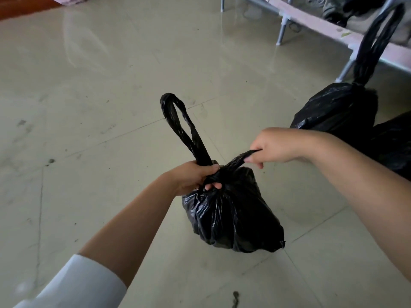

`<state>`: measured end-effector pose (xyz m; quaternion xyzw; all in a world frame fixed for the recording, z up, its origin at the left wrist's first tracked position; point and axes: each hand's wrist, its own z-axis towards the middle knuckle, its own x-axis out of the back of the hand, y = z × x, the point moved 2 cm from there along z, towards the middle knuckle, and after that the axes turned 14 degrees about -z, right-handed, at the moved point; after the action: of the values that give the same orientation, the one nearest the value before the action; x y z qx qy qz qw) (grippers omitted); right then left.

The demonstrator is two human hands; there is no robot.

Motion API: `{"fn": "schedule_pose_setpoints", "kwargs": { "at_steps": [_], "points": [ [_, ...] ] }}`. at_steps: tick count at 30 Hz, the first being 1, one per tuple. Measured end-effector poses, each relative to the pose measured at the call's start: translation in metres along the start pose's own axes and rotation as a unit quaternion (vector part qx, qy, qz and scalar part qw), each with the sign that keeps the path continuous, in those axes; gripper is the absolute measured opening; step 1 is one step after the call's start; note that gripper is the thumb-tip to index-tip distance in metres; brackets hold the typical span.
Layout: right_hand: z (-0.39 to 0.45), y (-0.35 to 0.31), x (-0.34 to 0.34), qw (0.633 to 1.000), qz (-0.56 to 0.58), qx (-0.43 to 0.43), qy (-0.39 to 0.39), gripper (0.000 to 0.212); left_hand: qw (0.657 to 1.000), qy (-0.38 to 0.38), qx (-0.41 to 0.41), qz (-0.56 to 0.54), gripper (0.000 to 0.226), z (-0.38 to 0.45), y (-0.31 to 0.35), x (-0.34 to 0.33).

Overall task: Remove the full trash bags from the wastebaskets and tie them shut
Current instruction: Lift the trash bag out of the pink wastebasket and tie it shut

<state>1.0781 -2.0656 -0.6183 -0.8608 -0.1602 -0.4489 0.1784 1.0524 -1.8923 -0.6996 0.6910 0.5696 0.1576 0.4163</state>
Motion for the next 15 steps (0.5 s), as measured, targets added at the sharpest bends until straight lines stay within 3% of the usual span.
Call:
{"fn": "schedule_pose_setpoints", "kwargs": {
  "at_steps": [5,10,15],
  "points": [
    [-0.007,-0.010,-0.010,0.991,0.116,0.063,0.024,0.041,0.991,0.026,-0.003,-0.130,0.030,0.002,0.000,0.000],
    [0.002,-0.016,-0.053,0.949,0.264,0.100,-0.143,0.045,0.976,0.039,-0.013,-0.214,0.036,0.006,-0.001,-0.005],
    [0.012,0.004,-0.077,0.932,0.260,0.054,-0.247,0.044,0.951,0.110,-0.052,-0.284,0.024,0.012,-0.005,-0.006]
  ]
}}
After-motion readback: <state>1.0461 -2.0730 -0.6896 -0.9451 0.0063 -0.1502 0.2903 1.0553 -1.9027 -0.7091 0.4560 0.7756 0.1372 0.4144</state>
